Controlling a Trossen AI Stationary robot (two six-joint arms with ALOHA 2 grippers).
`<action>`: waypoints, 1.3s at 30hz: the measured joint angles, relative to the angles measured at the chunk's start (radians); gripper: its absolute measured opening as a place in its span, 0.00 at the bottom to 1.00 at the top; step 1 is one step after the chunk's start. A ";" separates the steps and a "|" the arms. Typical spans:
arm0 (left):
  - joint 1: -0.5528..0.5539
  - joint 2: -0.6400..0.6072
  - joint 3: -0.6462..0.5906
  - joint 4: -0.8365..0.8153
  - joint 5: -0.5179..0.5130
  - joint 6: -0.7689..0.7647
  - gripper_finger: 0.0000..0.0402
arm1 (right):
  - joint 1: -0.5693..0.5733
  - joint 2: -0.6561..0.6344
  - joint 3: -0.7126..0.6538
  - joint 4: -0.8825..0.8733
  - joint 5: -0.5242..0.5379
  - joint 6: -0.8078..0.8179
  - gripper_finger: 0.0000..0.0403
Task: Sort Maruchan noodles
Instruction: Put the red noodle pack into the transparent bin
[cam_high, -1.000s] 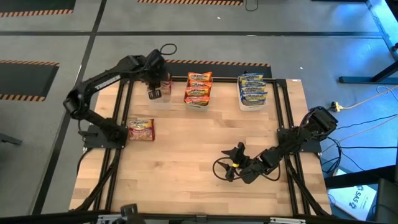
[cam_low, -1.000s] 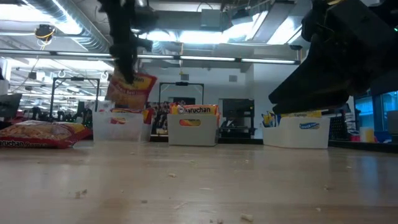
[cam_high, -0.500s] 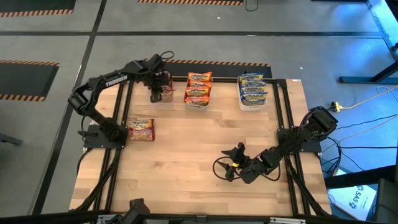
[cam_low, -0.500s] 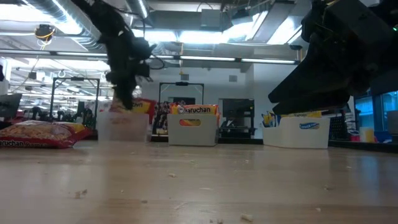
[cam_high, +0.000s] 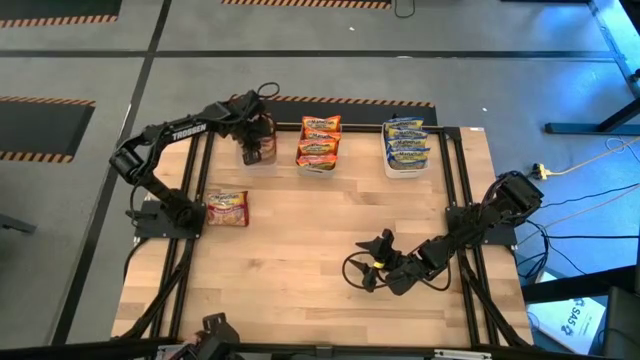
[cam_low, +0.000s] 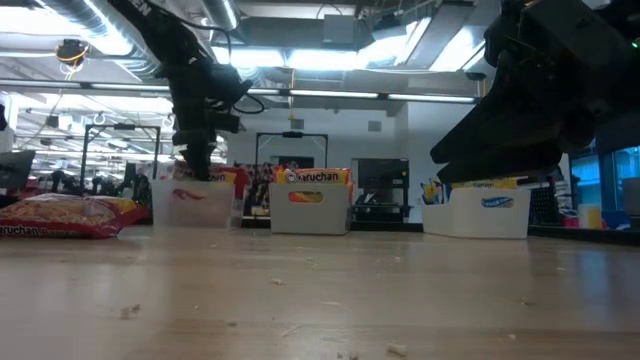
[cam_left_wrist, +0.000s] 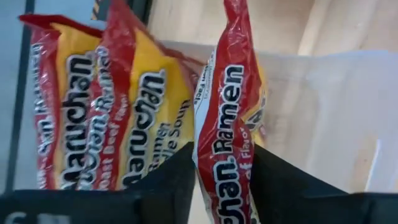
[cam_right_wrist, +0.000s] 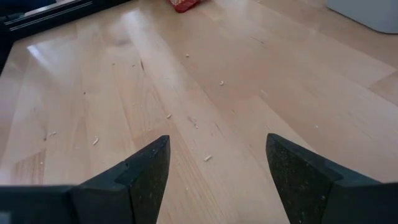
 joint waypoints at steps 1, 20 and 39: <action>0.000 0.000 0.005 -0.005 -0.016 -0.002 0.34 | 0.000 0.000 0.000 0.000 0.000 0.000 0.62; -0.082 -0.010 0.219 -0.137 -0.152 -0.225 0.41 | 0.000 0.000 0.000 0.016 -0.032 0.000 0.62; -0.424 -0.189 0.230 0.681 0.812 -0.733 0.41 | 0.000 0.000 0.001 0.050 -0.106 0.000 0.62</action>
